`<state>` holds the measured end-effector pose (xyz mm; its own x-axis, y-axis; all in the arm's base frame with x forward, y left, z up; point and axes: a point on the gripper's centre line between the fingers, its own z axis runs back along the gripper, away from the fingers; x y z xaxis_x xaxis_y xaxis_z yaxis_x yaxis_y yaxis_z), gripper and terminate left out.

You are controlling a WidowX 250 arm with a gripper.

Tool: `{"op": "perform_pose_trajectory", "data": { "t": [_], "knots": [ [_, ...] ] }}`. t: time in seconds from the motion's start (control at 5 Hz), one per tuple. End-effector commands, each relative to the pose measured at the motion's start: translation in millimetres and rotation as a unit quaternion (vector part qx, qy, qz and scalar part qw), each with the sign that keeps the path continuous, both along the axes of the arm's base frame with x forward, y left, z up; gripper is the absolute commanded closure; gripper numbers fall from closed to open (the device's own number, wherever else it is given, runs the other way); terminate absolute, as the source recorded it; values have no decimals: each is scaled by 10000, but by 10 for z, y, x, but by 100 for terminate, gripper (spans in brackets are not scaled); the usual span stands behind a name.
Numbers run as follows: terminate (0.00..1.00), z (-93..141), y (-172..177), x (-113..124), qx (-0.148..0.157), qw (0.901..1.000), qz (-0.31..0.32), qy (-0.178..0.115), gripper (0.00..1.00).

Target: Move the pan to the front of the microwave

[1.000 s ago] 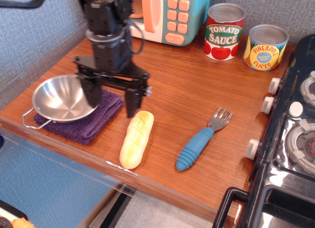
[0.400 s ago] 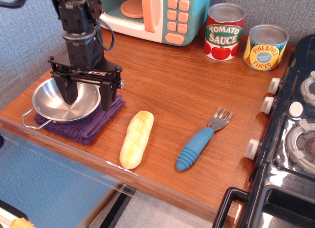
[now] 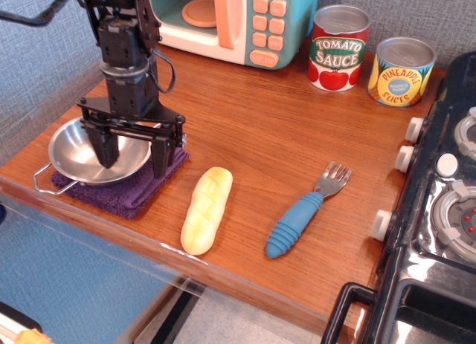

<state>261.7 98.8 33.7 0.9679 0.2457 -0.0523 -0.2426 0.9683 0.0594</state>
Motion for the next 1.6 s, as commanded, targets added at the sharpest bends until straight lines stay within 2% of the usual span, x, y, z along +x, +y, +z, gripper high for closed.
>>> {"op": "perform_pose_trajectory", "data": {
  "t": [0.0, 0.2, 0.4, 0.6, 0.8, 1.0, 1.2, 1.4],
  "knots": [
    [0, 73, -24, 107, 118, 9997, 2, -227, 100],
    [0, 94, -22, 103, 83, 9997, -23, -241, 100],
    [0, 202, -21, 103, -30, 9992, -56, -398, 100],
    [0, 406, -88, 140, -317, 9971, -292, -634, 100],
    [0, 625, -117, 204, -458, 9939, -450, -897, 100],
    [0, 838, -44, 342, -475, 9909, -450, -1174, 100],
    [0, 939, 142, 562, -419, 9898, -170, -1350, 100],
    [0, 945, 425, 879, -258, 9893, 253, -1412, 100]
  ]
}}
